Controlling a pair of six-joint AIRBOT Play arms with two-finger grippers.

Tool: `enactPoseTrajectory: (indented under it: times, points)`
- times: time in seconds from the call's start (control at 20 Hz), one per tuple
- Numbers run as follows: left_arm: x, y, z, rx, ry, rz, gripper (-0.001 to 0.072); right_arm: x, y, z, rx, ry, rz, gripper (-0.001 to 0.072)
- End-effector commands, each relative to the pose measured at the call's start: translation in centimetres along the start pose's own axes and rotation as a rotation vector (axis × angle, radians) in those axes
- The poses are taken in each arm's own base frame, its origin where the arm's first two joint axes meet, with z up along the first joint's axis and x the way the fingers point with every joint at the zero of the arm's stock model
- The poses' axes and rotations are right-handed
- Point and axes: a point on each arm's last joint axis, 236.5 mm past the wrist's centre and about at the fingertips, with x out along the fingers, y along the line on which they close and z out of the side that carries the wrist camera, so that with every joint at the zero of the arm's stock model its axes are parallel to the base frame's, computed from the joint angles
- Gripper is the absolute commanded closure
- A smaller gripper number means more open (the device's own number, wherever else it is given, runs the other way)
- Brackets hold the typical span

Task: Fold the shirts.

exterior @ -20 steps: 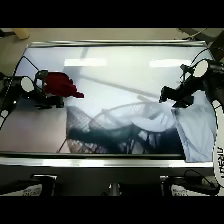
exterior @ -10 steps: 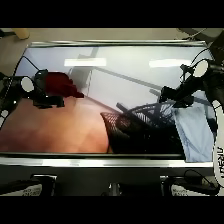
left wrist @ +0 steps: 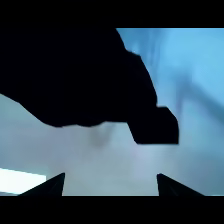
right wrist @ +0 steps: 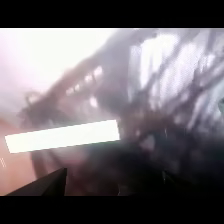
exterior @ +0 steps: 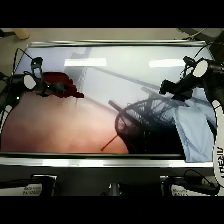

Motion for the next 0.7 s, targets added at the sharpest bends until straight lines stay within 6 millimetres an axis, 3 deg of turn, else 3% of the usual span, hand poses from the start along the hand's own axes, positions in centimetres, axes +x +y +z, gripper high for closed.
enactPoseTrajectory:
  times: [0.0, 0.15, 0.25, 0.3, 0.35, 0.4, 0.5, 0.55, 0.6, 0.65]
  points:
    - [4.6, 3.0, 2.2, -0.14, 0.073, 0.005, 0.0027, 0.0, 0.2, 0.8, 0.001, -0.034, 0.008, 0.0082]
    - [9.3, 3.4, 1.2, -0.248, 0.189, -0.023, 0.003, 0.0, 0.2, 0.8, 0.0, -0.034, 0.008, 0.0082]
    - [11.2, 2.7, 2.0, -0.273, 0.156, -0.053, 0.0045, 0.0, 0.2, 0.8, 0.0, -0.035, 0.008, 0.0083]
    - [11.7, 2.4, 2.3, -0.292, 0.134, -0.059, 0.012, 0.0, 0.2, 0.8, 0.0, -0.033, 0.008, 0.0083]
    - [11.9, 2.3, 2.8, -0.306, 0.112, -0.064, 0.0349, 0.0, 0.2, 0.8, 0.0, -0.033, 0.008, 0.0083]
    - [11.5, 1.9, 3.4, -0.31, 0.096, -0.078, 0.0653, 0.0, 0.2, 0.8, 0.0, -0.034, 0.009, 0.0084]
    - [8.8, 0.4, 6.2, -0.26, 0.02, -0.119, 0.0678, -0.2, 0.3, 0.9, -0.013, -0.039, 0.011, 0.0086]
    - [5.8, -1.0, 8.7, -0.179, -0.06, -0.148, 0.0679, -0.7, 0.4, 1.1, -0.045, -0.056, 0.015, 0.0086]
    - [1.4, -3.4, 11.5, -0.074, -0.162, -0.192, 0.0679, -1.5, 0.6, 1.5, -0.082, -0.087, 0.02, 0.0086]
    - [-4.4, -6.5, 13.8, 0.039, -0.272, -0.243, 0.0679, -2.8, 1.0, 2.0, -0.118, -0.127, 0.026, 0.0086]
